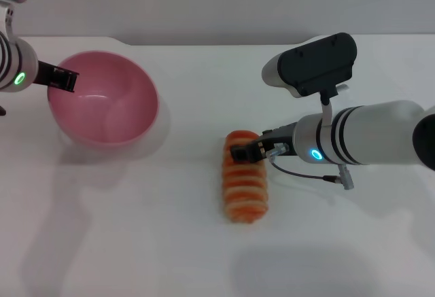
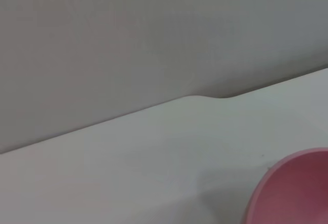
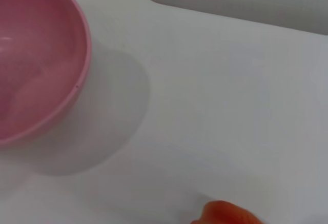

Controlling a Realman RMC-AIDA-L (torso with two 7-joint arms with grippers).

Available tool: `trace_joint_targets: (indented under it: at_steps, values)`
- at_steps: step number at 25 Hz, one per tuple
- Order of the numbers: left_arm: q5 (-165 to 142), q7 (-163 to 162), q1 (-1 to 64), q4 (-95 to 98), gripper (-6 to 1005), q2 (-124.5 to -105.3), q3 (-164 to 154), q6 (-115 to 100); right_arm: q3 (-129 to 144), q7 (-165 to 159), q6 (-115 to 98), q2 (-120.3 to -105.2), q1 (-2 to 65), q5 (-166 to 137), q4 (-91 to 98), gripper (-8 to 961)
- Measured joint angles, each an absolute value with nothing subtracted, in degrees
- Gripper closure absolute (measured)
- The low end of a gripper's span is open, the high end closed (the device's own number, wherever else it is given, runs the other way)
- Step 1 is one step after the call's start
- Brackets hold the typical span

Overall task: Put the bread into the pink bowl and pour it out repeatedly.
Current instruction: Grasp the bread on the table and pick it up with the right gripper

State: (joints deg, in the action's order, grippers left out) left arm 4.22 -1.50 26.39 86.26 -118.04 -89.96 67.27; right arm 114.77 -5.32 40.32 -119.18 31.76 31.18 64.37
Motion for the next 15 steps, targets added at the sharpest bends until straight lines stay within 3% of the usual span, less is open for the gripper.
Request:
trace_joint_targets:
  at_steps: [5,15]
  values:
    - [4.22,-1.49,26.46,86.71,950,-118.04,-89.99,67.32,115.40,-6.07,41.11,-119.21,32.04,30.63,64.62,215]
    - [4.22,-1.40,26.26,87.26,950,-118.03,-90.08,67.35,116.81,-6.09,44.04,-119.06,32.31,26.27,65.90,390]
